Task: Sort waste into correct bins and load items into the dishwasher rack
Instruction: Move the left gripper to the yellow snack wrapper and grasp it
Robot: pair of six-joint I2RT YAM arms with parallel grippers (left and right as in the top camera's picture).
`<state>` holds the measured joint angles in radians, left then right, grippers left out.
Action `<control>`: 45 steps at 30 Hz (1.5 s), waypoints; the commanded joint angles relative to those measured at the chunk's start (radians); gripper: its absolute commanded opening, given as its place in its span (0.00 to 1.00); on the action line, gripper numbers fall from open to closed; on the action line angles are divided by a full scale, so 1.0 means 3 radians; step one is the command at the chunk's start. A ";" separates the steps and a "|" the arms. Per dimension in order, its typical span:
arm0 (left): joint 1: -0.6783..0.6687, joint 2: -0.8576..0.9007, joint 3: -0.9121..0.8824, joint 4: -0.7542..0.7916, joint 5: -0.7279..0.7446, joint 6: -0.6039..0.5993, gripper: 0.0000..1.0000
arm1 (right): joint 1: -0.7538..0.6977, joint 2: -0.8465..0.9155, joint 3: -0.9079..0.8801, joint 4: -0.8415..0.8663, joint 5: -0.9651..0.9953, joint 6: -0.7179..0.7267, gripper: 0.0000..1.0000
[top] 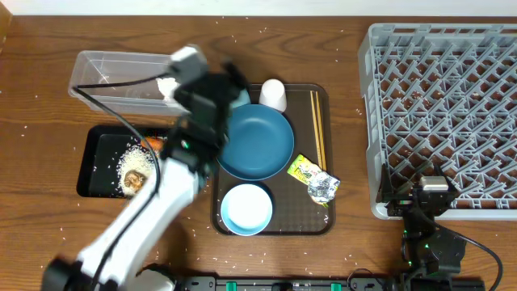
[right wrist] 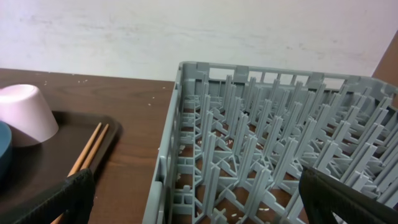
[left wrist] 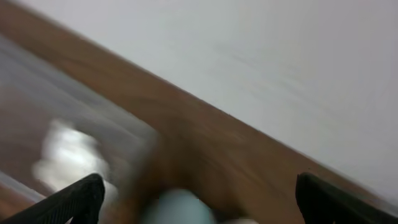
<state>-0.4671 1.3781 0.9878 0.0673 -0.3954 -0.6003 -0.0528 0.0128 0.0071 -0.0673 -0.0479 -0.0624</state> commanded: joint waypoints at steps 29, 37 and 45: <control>-0.1873 0.0885 -0.0006 -0.1356 0.1377 -0.3084 0.98 | 0.0034 -0.0005 -0.0005 -0.0014 0.0023 0.0005 0.99; -0.1873 0.0926 -0.0008 -0.1316 0.1324 -0.3168 0.98 | 0.0034 -0.0005 -0.0005 -0.0014 0.0023 0.0005 0.99; -0.1877 0.1303 -0.0008 -0.1114 0.1317 -0.3168 0.98 | 0.0034 -0.0005 -0.0005 -0.0014 0.0023 0.0005 0.99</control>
<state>-1.0294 1.7271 0.9878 -0.2691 0.0124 -1.5452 -0.0528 0.0128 0.0071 -0.0677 -0.0479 -0.0624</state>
